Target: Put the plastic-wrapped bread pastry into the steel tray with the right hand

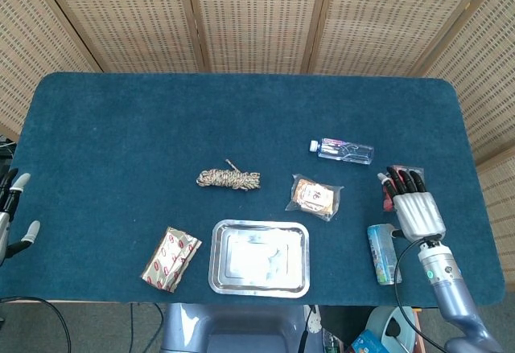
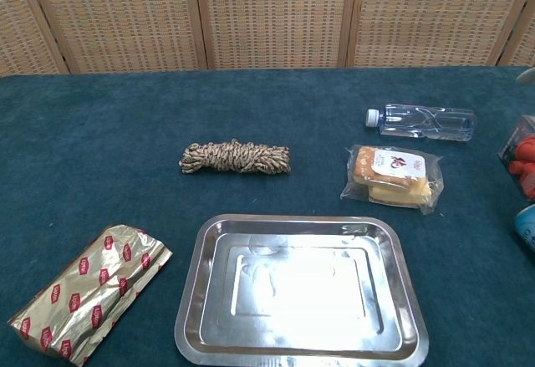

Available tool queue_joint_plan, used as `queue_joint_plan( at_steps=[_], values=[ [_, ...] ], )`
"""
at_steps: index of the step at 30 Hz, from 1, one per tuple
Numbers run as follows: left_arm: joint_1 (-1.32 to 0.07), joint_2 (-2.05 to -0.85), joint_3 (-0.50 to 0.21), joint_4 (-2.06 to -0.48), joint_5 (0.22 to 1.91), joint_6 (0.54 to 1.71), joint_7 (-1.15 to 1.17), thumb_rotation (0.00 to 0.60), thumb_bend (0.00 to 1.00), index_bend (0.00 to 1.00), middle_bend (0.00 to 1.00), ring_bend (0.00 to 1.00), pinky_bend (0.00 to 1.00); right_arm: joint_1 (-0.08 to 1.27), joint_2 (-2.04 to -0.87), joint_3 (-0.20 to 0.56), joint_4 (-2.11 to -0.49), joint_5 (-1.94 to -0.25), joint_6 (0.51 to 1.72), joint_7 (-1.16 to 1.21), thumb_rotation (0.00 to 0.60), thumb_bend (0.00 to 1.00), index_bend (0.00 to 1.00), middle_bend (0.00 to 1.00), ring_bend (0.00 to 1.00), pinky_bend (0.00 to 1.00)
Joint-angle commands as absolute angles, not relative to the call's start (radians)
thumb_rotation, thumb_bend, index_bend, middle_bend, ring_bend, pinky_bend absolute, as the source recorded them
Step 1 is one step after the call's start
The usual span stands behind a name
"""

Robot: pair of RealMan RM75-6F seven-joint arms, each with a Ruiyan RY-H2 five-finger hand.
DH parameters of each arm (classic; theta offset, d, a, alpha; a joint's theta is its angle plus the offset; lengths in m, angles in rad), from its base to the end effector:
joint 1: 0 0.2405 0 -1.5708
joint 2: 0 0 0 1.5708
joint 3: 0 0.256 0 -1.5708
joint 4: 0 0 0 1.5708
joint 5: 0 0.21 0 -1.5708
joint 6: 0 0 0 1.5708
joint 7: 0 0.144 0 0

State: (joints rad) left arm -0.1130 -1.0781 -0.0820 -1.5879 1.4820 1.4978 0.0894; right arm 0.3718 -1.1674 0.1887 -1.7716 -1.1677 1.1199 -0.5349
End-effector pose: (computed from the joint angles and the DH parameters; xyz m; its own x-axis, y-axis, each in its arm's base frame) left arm -0.3117 0.1970 0.1824 0.5261 -0.0612 0.8482 0.8495 -0.0084 -0.5275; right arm -0.2455 -0.2773 0.1091 0.6092 -0.1711 0.7743 -0.7929 -0.1136 0.5987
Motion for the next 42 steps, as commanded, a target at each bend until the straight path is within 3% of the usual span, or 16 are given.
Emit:
queue_joint_plan(
  at_steps=[1,22,42],
  values=[
    [-0.116,-1.08,-0.083,-1.582,1.481,1.494,0.082,0.585,0.38,0.0,0.0,0.0,0.0,0.396,-1.182,0.198,-1.775,-1.137,1.106,-0.562,0.6,0.23,0.06,0.0,0.0,0.0],
    [-0.146,-1.09,-0.08,-1.49,1.478,1.438,-0.014,0.584,0.38,0.0,0.0,0.0,0.0,0.526,-1.325,0.188,-1.81,-0.923,1.131,-0.807,0.6,0.23,0.06,0.0,0.0,0.0],
    [-0.157,-1.106,-0.069,-1.407,1.491,1.421,-0.106,0.584,0.38,0.0,0.0,0.0,0.0,0.694,-1.485,0.23,-1.775,-0.71,1.139,-0.932,0.6,0.23,0.06,0.0,0.0,0.0]
  ],
)
